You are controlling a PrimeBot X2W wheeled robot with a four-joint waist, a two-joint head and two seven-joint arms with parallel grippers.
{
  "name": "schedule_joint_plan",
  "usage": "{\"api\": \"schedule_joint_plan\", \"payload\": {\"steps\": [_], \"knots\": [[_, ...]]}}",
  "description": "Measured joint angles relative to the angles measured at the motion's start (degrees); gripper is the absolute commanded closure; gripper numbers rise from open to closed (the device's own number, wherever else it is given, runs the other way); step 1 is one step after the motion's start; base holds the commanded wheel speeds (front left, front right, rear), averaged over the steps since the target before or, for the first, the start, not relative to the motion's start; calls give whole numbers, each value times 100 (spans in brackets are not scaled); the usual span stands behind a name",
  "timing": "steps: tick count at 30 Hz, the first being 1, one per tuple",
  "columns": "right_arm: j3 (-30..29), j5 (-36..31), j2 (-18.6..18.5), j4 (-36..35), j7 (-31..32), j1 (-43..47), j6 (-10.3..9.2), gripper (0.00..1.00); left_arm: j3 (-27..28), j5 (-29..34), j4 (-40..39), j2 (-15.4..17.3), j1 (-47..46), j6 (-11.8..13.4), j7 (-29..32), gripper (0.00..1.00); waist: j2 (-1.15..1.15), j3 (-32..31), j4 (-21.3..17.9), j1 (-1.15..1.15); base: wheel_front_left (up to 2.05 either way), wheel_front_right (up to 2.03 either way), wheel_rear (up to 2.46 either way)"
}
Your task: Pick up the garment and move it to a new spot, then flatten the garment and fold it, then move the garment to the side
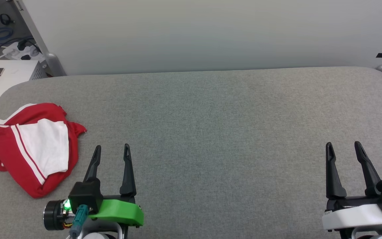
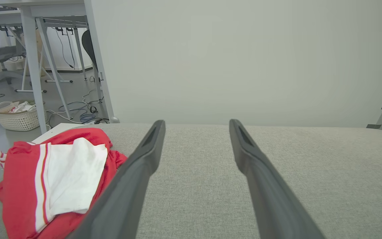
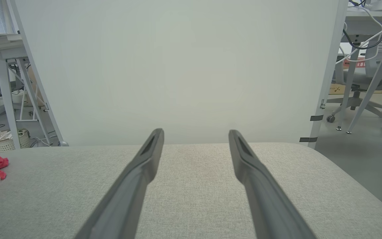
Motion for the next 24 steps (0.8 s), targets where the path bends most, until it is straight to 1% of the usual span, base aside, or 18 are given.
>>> {"api": "schedule_joint_plan", "payload": {"steps": [7, 24], "knots": [[-18, 33, 0, -37, -60, 46, 0, 0, -45, -44, 45, -1, 1, 49, -98, 0, 0, 7, 35, 0, 0, 0, 0], [-19, 42, 0, -36, -62, 83, 0, 0, -58, -51, 80, -2, 1, 54, -99, 0, 0, -13, 81, 0, 0, 0, 0]]}}
